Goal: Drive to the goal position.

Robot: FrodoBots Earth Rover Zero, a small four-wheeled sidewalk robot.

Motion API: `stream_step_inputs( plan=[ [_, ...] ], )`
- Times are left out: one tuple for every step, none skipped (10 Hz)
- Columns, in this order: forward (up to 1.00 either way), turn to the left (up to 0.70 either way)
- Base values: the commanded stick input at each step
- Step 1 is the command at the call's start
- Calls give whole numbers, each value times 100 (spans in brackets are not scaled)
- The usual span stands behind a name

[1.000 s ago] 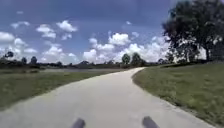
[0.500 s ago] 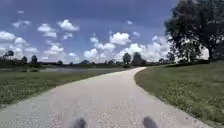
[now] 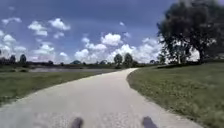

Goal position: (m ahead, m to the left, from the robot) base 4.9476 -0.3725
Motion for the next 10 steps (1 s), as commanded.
stream_step_inputs(
  plan=[
    [70,0],
    [70,0],
    [70,0],
    [70,-7],
    [70,-29],
    [70,-35],
    [70,-35],
    [70,-35],
    [70,-35],
    [70,-19]
  ],
)
